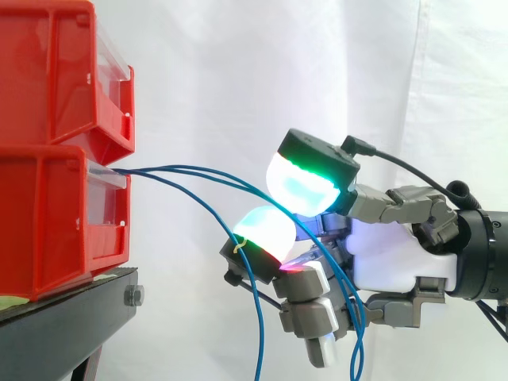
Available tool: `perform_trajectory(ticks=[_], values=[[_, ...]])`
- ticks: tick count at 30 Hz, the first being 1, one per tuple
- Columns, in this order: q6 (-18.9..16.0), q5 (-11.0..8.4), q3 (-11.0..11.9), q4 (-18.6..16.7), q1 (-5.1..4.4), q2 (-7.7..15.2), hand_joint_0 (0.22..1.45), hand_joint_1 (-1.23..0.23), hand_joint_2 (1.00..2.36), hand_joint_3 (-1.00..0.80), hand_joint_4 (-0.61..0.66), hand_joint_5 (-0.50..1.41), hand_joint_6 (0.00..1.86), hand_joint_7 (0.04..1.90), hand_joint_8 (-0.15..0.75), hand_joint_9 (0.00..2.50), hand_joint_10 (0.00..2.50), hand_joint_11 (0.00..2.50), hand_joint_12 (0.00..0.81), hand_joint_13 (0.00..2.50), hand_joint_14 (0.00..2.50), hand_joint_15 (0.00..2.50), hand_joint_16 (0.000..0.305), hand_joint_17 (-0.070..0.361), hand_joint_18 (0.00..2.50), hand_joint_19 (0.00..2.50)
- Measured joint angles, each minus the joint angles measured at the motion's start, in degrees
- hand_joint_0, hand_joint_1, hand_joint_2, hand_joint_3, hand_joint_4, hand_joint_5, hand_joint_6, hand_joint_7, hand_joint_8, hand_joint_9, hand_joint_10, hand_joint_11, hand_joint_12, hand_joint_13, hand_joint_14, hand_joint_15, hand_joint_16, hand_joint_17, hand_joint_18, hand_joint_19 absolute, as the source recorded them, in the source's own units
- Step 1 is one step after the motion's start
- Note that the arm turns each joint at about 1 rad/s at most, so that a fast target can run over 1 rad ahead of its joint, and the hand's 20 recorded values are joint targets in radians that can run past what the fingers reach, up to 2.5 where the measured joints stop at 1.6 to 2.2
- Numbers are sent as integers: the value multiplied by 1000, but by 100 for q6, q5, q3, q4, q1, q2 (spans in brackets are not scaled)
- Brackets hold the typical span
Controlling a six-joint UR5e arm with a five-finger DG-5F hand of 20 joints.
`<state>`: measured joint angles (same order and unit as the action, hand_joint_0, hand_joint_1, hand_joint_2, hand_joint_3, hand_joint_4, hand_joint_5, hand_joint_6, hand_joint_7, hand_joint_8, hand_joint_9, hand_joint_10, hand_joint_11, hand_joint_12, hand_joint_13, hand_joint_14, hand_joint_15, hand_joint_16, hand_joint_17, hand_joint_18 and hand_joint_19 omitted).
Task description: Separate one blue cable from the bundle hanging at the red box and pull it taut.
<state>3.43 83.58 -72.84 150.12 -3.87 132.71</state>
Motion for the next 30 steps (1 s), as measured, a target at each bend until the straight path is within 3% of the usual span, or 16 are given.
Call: perform_trajectory(ticks=[9, 14, 23, 30], values=[[0, 1, -20, 17, 0, 1, 713, -857, 1018, -223, 172, -209, 888, 1157, 376, 898, 19, 1058, 389, 894, 19, 1020, 42, 95, 999, 638], [0, 2, -43, 32, 0, 1, 742, -865, 1019, -181, 208, -220, 907, 1094, 383, 852, 17, 1057, 389, 847, 19, 1005, 42, 96, 953, 642], [0, 8, -46, 10, -1, 1, 803, -890, 1015, -292, 225, -221, 911, 1067, 383, 837, 17, 1057, 390, 847, 19, 1016, 42, 95, 929, 647], [-19, 2, -46, 13, -4, 1, 832, -901, 1000, -500, 234, -214, 913, 1043, 383, 855, 17, 1065, 398, 895, 22, 1007, 42, 94, 964, 626]])
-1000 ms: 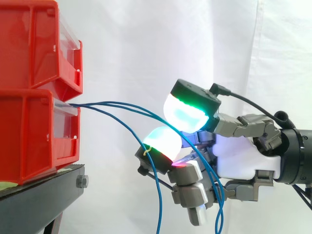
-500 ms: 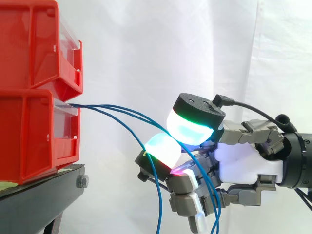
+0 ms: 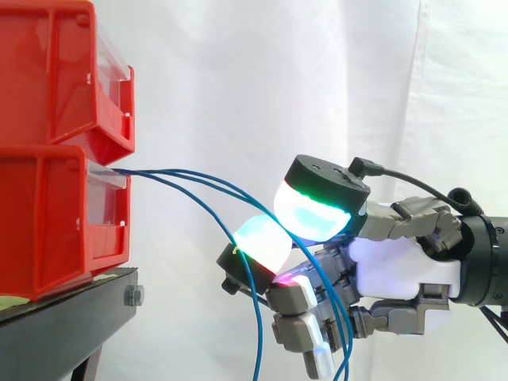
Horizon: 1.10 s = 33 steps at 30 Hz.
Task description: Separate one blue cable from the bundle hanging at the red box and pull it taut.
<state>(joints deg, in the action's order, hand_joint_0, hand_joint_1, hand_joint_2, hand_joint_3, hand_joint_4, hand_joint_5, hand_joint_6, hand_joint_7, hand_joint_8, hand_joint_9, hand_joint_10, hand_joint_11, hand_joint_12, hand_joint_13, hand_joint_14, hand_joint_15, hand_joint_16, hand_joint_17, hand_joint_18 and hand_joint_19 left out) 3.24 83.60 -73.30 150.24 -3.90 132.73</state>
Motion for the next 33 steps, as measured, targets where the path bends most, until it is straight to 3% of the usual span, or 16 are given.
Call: perform_trajectory(ticks=[6, 9, 13, 19, 28, 33], values=[[-15, 1, 0, -3, -5, 1, 771, -895, 1000, -500, 239, -213, 911, 1046, 388, 870, 17, 1073, 403, 919, 21, 996, 42, 94, 1013, 599], [-22, 1, 0, -6, -6, 0, 652, -889, 1000, -500, 248, -214, 902, 1050, 385, 864, 17, 1073, 403, 912, 20, 1007, 42, 95, 1012, 617], [-30, -1, 0, -6, -6, 0, 573, -757, 1000, -500, 255, -212, 885, 998, 390, 878, 17, 1075, 398, 911, 19, 1008, 43, 96, 1016, 639], [-34, -2, 0, 11, -6, -1, 655, -740, 1000, -498, 227, -187, 836, 1035, 378, 903, 18, 1060, 389, 909, 20, 1007, 42, 93, 1014, 655], [-34, -2, 0, 10, -18, 2, 668, -835, 1019, -130, 181, -196, 855, 1139, 382, 901, 18, 1053, 388, 900, 20, 999, 42, 95, 1022, 643], [-34, -14, 0, 21, -28, 4, 676, -835, 1018, -150, 196, -198, 867, 1093, 382, 895, 18, 1045, 391, 899, 20, 992, 42, 95, 1023, 643]])
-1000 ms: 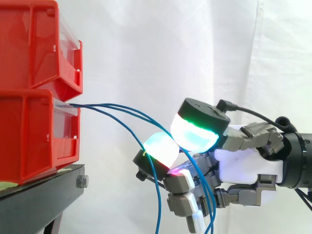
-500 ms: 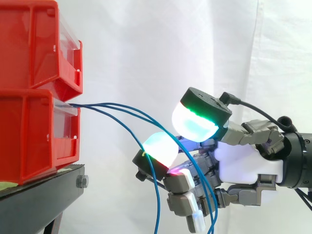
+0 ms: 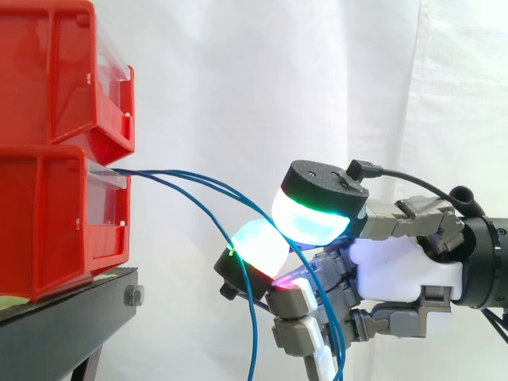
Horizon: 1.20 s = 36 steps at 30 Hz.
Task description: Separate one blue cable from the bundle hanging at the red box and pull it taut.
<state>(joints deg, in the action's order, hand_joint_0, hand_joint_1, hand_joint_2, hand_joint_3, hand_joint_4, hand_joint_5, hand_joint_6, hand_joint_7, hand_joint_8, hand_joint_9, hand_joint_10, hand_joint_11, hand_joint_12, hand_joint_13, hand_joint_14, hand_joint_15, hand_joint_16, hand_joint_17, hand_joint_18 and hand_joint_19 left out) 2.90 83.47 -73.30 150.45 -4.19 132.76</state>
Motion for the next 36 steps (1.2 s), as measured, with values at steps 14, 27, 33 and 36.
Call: perform_trajectory(ticks=[14, 27, 33, 36], values=[[-19, -15, 0, 2, -3, -4, 621, -773, 1010, -376, 76, -112, 742, 1210, 310, 886, 17, 640, 352, 868, 21, 955, 40, 90, 1019, 666], [-35, -15, 0, 8, -3, -5, 659, -624, 1019, -198, 242, -58, 503, 1445, 278, 836, 15, 600, 326, 807, 21, 948, 39, 87, 949, 686], [-35, -15, 0, 10, -3, -5, 661, -725, 1018, -194, 230, -78, 500, 1490, 298, 833, 18, 695, 333, 791, 20, 949, 39, 88, 945, 670], [-35, -15, 0, 10, -3, -4, 677, -802, 1018, -198, 216, -145, 679, 1245, 322, 832, 18, 767, 343, 795, 20, 949, 39, 88, 960, 659]])
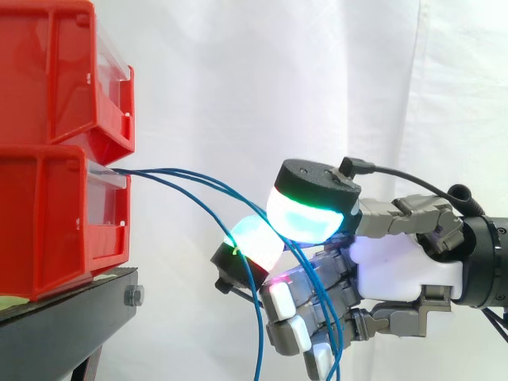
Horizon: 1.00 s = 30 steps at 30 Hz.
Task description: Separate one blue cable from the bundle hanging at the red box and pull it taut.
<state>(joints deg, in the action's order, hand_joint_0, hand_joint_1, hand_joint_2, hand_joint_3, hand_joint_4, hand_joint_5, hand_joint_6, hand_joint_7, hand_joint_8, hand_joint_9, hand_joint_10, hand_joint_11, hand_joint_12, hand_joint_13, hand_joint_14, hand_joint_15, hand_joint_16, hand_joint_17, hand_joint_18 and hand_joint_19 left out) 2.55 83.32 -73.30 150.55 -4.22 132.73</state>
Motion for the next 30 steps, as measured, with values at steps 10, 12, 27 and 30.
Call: perform_trajectory(ticks=[10, 12, 27, 30], values=[[0, 0, -2, 0, -1, 1, 788, -932, 1006, -409, 199, -193, 890, 1085, 342, 833, 18, 845, 350, 797, 21, 947, 40, 89, 967, 637], [0, 0, -2, 0, 0, 3, 795, -935, 1004, -452, 202, -189, 892, 1072, 342, 849, 17, 847, 351, 800, 21, 953, 39, 89, 970, 633], [-5, 0, -2, -13, -1, -1, 632, -679, 1014, -309, 171, -74, 579, 1502, 286, 851, 16, 578, 338, 804, 21, 908, 38, 86, 981, 648], [-8, 0, -1, -6, -1, -1, 638, -653, 1017, -240, 196, -68, 537, 1557, 286, 852, 15, 572, 333, 804, 20, 892, 38, 87, 976, 649]])
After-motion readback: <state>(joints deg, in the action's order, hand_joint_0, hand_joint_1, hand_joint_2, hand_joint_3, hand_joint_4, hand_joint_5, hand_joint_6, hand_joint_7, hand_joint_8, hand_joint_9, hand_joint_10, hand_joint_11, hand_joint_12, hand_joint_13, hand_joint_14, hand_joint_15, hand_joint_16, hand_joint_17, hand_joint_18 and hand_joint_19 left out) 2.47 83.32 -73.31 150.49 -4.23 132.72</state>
